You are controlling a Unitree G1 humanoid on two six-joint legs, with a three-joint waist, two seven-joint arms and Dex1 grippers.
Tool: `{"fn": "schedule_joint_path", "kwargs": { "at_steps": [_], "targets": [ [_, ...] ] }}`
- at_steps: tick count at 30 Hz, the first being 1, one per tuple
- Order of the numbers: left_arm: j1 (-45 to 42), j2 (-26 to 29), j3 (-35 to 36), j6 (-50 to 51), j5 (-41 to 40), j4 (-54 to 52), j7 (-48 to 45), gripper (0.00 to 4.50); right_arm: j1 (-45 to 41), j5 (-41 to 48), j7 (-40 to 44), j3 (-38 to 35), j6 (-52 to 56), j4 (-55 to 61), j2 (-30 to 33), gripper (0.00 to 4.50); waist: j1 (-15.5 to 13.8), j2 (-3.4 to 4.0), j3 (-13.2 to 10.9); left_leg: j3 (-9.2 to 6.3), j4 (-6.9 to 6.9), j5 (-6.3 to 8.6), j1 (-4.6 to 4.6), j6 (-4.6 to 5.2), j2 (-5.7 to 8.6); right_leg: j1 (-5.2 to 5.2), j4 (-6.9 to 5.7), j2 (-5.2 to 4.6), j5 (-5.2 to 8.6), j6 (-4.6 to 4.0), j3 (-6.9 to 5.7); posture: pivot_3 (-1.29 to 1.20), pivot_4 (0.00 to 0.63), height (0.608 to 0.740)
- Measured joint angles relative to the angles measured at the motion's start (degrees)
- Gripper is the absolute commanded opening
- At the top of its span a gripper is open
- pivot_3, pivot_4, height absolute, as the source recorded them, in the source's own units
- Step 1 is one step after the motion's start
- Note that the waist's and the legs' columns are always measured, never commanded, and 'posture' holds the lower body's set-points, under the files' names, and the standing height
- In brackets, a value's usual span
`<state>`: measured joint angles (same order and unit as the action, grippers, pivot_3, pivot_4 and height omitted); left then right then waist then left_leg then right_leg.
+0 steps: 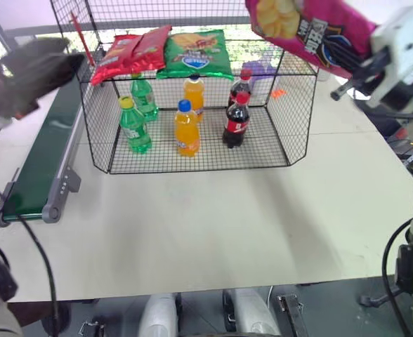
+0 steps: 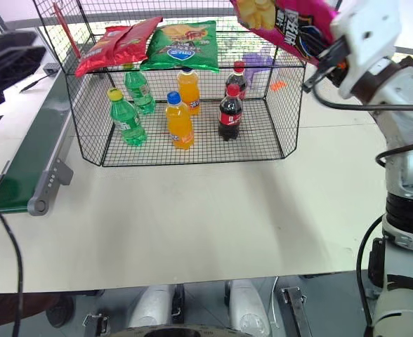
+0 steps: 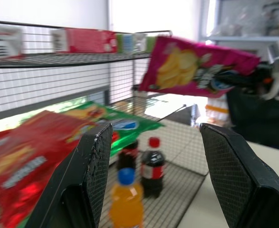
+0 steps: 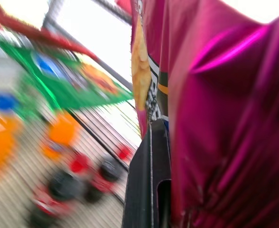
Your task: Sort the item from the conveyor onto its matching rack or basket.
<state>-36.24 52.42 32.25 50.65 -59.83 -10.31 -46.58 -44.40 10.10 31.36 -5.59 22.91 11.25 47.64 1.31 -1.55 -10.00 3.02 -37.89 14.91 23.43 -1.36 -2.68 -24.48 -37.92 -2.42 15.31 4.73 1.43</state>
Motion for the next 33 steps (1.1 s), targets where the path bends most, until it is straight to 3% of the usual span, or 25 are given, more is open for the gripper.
{"fn": "schedule_joint_path", "kwargs": {
  "at_steps": [4, 11, 19, 27, 30, 33],
  "targets": [
    [3.2, -4.2, -0.5, 0.0, -2.0, -4.6, 3.9, 3.04, -6.6, -15.5, -7.0, 10.1, -6.0, -8.0, -0.7, 0.0, 0.4, 0.03, 0.0, 0.02, -0.01, 0.0, 0.04, 0.0, 0.0, -0.09, -0.06, 0.0, -0.01, 0.01, 0.05, 0.0, 0.15, 0.74],
    [8.3, -8.8, -1.0, -1.2, -3.7, -10.5, 10.3, 3.04, -19.6, -34.2, -14.4, 21.5, -17.4, -26.6, -4.0, 0.0, 1.1, 0.0, 0.0, -0.01, 0.01, 0.0, 0.09, 0.0, 0.02, -0.09, -0.02, -0.05, -0.01, 0.02, 0.06, 0.0, 0.15, 0.74],
    [14.3, -10.9, 0.6, -3.8, -6.0, -15.4, 15.4, 3.04, -20.7, -36.9, -9.6, 25.0, -19.0, -34.1, -9.9, 0.0, 0.9, -0.01, -0.1, -0.06, 0.01, 0.0, 0.09, -0.01, 0.0, -0.09, -0.05, -0.08, -0.02, 0.02, 0.05, 0.0, 0.15, 0.74],
    [15.9, -12.6, -0.1, -6.8, -6.6, -15.8, 17.6, 3.04, -27.6, -41.8, -12.6, 25.8, -16.2, -43.3, -14.3, 0.0, 1.2, -0.01, -0.1, -0.05, -0.02, -0.01, 0.06, -0.01, 0.05, -0.06, -0.06, -0.12, -0.02, 0.0, 0.05, 0.0, 0.15, 0.74],
    [16.5, -12.6, -0.9, -7.6, -6.5, -15.8, 18.0, 3.08, -28.3, -42.5, -12.5, 25.8, -15.9, -44.7, -15.2, 0.95, 1.1, -0.01, 0.0, -0.05, -0.02, -0.01, 0.06, -0.01, 0.06, -0.04, -0.06, -0.13, -0.02, 0.0, 0.05, 0.0, 0.15, 0.74],
    [17.8, -12.8, -1.3, -8.3, -6.4, -15.8, 18.1, 3.08, -28.0, -42.6, -9.5, 26.2, -15.7, -45.0, -15.2, 2.44, 1.1, -0.01, -0.1, -0.06, -0.01, -0.01, 0.06, -0.01, 0.06, -0.04, -0.05, -0.13, -0.02, 0.01, 0.05, 0.0, 0.15, 0.74]
  ]
}}
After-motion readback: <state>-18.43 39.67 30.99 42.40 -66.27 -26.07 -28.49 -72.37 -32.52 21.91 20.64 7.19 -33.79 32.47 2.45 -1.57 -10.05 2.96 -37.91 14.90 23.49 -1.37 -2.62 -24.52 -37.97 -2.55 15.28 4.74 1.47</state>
